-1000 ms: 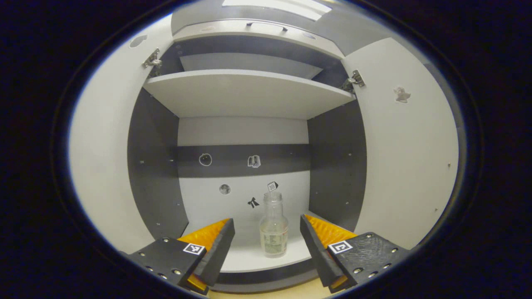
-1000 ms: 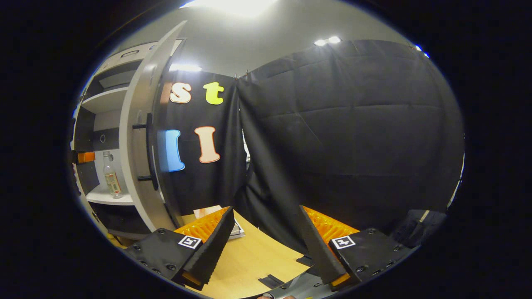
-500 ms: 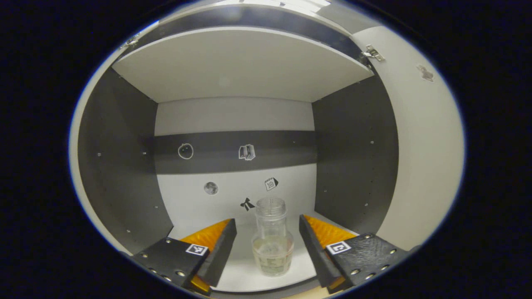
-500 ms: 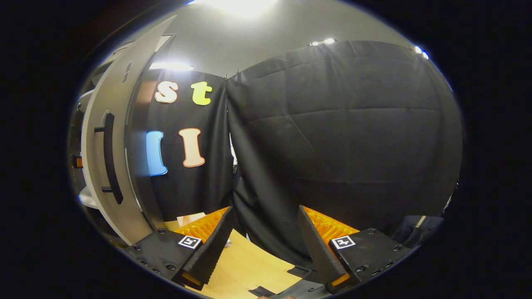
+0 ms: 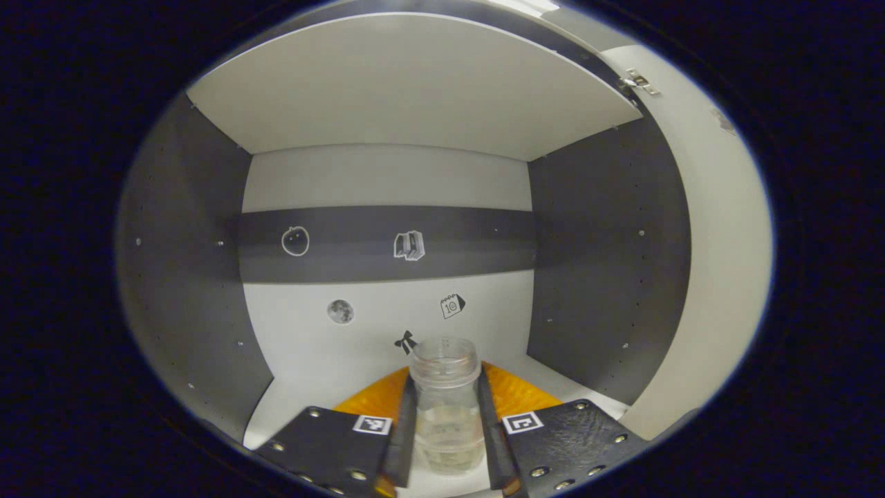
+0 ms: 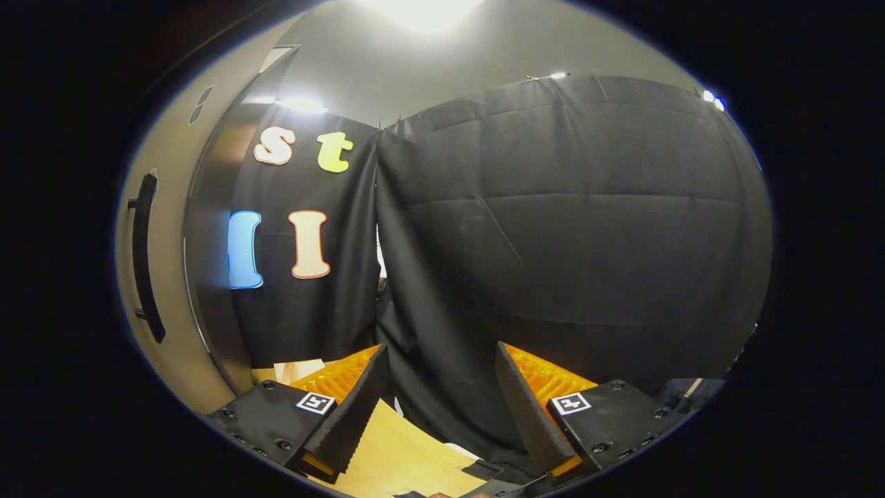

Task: Grasp the bottle in the cabinet with the left hand and place it on the coaster, then close the right door with the right hand and the left door with the left hand.

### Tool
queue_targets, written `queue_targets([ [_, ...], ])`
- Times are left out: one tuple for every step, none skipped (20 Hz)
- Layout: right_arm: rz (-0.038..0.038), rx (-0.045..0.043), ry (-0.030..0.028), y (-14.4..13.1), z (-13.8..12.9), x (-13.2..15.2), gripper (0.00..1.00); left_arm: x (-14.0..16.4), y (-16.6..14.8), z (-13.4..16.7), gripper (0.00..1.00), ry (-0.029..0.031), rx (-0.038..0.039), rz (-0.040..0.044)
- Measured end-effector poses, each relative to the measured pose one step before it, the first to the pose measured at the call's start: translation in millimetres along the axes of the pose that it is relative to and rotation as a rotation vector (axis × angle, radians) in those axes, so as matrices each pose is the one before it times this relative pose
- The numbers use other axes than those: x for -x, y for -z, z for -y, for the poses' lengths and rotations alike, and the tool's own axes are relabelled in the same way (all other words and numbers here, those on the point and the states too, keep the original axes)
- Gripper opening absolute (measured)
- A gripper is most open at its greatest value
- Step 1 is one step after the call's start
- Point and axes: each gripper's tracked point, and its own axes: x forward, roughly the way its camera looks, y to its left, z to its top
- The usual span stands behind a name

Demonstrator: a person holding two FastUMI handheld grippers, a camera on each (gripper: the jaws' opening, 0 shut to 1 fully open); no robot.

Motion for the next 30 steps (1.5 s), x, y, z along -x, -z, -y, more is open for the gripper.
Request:
queue_targets([
  [-0.0019, 0.00461, -0.00105, 0.62, -1.07, -3.04, 0.96, 5.47, -0.68, -2.4, 0.41, -0.0014, 0.00183, 0.0021],
  [-0.00122, 0.00465, -0.00224, 1.64, -0.42, -2.11, 0.97, 1.65, -2.0, -1.0, 0.46, -0.00388, 0.00636, 0.00323],
  [0.00004, 0.00207, -0.00562, -0.93, -2.97, -0.77, 0.97, 4.04, -1.5, 0.14, 0.41, 0.00132, 0.00613, 0.00327],
  [-0.0001, 0.00074, -0.00796, 0.08, -2.75, -2.62, 0.97, 3.34, -2.11, 1.3, 0.38, 0.00181, -0.00131, 0.00149],
  [-0.002, 0.00203, -0.0081, 0.21, -3.0, -0.46, 0.97, 4.11, -0.62, -0.3, 0.36, 0.00036, -0.01528, -0.00612],
  [-0.00383, 0.00232, -0.00899, 0.91, -2.86, -1.15, 0.97, 5.24, -3.18, 1.9, 0.36, 0.00519, -0.02518, -0.00106],
  [-0.0045, 0.00055, -0.01064, 0.22, -4.41, -1.49, 0.98, 5.86, -6.81, 3.61, 0.32, 0.00966, -0.01331, 0.00839],
  [-0.00445, -0.00104, -0.01239, 0.73, -4.83, -0.25, 0.97, 7.57, -8.49, 5.77, 0.32, 0.01622, -0.00302, 0.01594],
  [-0.00136, -0.00126, -0.01255, -0.85, -4.02, 0.29, 0.98, 9.59, -7.05, 4.21, 0.31, 0.01403, -0.00446, 0.01257],
  [0.00048, 0.0005, -0.01064, 0.58, -3.5, -1.18, 0.97, 10.63, -7.39, 2.04, 0.33, 0.00838, -0.00801, 0.01064],
  [0.00243, 0.00253, -0.01081, -1.38, -3.99, -0.75, 0.98, 10.83, -6.29, 3.25, 0.34, 0.01045, -0.00692, 0.01029],
  [0.00215, 0.00373, -0.01076, -0.75, -4.22, -0.18, 0.98, 11.3, -6.18, 3.49, 0.34, 0.01255, -0.00442, 0.00636],
  [0.00239, 0.00327, -0.01192, -0.96, -4.19, 1.32, 0.98, 11.52, -4.48, 3.28, 0.34, 0.0102, -0.00429, 0.00531],
  [0.00014, 0.00287, -0.01152, -0.19, -3.0, 0.65, 0.97, 11.7, -4.64, 2.76, 0.34, 0.00831, -0.00321, 0.00694],
  [-0.00195, 0.00007, -0.01007, 0.02, -4.0, 0.12, 0.97, 13.78, -3.56, 3.89, 0.34, 0.00806, -0.00372, 0.00557],
  [-0.001, -0.00247, -0.0097, 0.32, -4.1, 1.63, 0.97, 11.1, -2.57, 3.22, 0.31, 0.00631, -0.00251, 0.0019],
  [-0.0026, -0.00253, -0.00731, 0.34, -3.4, 2.8, 0.97, 12.08, -0.01, 2.52, 0.33, 0.00096, -0.00005, -0.00113],
  [-0.00547, -0.00087, -0.00476, 1.68, -2.68, 2.87, 0.97, 10.26, 2.46, 1.84, 0.34, 0.00061, 0.00633, -0.0028],
  [-0.00354, -0.00737, -0.00871, 0.35, -3.63, 5.13, 0.98, 9.44, 2.28, 3.5, 0.36, 0.00362, 0.0118, -0.00143],
  [-0.00611, -0.00943, -0.01417, 2.18, -4.93, 4.54, 0.98, 8.68, 3.73, 4.76, 0.34, 0.0054, 0.01316, -0.00324],
  [-0.01045, -0.00217, -0.01185, 3.53, -4.72, 4.8, 0.98, 12.64, 7.78, 3.46, 0.34, 0.00196, 0.00879, -0.00392],
  [-0.01167, 0.00324, -0.00928, 5.31, -2.27, 4.39, 0.98, 9.77, 6.63, 1.5, 0.34, -0.00525, 0.00401, -0.00479],
  [-0.00742, 0.00653, -0.00957, 2.46, -2.37, 4.8, 0.98, 5.76, 12.33, 0.82, 0.34, -0.00226, 0.00547, -0.00601],
  [-0.00408, 0.00747, -0.00682, 0.77, -1.31, 4.13, 0.97, 7.82, 11.02, 4.84, 0.36, 0.00681, 0.00589, -0.00293],
  [-0.00297, 0.00446, -0.00812, 0.97, -1.22, 3.89, 0.97, 6.79, 12.31, 3.65, 0.36, 0.00144, 0.00427, -0.00443],
  [-0.00538, 0.00165, -0.00783, 2.23, -1.01, 4.24, 0.97, 5.81, 14.19, 3.03, 0.36, -0.00095, 0.00528, -0.01364],
  [-0.0072, -0.00309, -0.00594, 1.27, -1.24, 3.99, 0.97, 6.12, 17.53, 3.64, 0.34, 0.00144, 0.01279, -0.02365],
  [-0.00589, -0.00448, -0.00574, 1.6, -0.52, 3.14, 0.98, 5.47, 16.65, 4.23, 0.34, 0.00038, 0.02549, -0.02424],
  [0.00129, -0.00558, -0.00175, -0.34, 0.25, 4.01, 0.97, 4.52, 15.94, 2.75, 0.32, -0.00182, 0.02922, -0.0135],
  [0.0036, -0.00196, -0.00242, -1.47, -0.64, 3.99, 0.97, 3.8, 14.08, 1.99, 0.33, -0.00379, 0.02546, 0.00122],
])
